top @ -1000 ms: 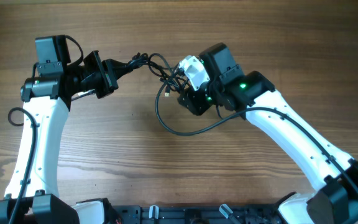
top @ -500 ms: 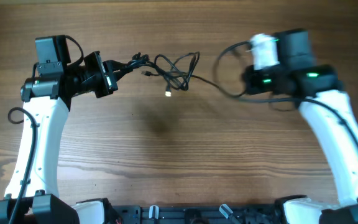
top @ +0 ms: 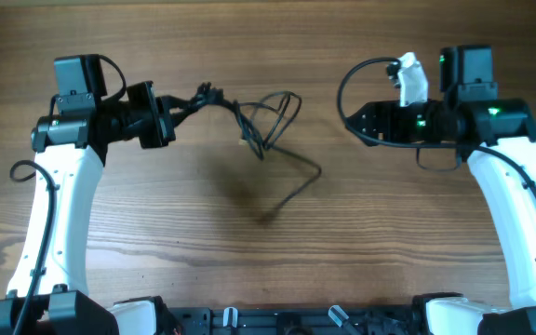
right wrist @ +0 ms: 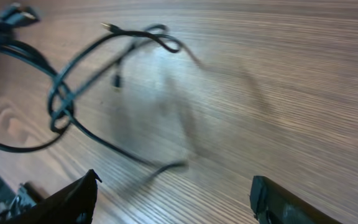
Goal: Untangle cables
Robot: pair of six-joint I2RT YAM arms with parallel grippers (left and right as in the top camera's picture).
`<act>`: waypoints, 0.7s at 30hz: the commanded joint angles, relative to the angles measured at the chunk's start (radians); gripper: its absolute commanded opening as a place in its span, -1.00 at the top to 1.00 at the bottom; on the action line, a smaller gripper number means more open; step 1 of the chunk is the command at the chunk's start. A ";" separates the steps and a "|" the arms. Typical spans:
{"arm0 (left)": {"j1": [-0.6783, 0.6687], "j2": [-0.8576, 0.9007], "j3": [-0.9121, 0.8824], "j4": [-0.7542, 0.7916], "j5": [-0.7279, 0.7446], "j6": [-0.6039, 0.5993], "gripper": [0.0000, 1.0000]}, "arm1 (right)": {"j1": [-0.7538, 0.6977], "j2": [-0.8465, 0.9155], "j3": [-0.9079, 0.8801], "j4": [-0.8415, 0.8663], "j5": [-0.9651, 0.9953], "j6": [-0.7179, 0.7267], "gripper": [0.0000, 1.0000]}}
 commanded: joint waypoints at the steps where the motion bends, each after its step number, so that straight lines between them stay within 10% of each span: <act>1: -0.061 -0.004 0.004 -0.116 -0.190 0.045 0.92 | 0.097 0.002 0.009 0.014 -0.092 -0.014 -0.51; 21: -0.135 -0.004 0.004 -0.173 -0.371 -0.026 0.92 | 0.650 0.164 0.009 0.219 0.204 0.320 -0.26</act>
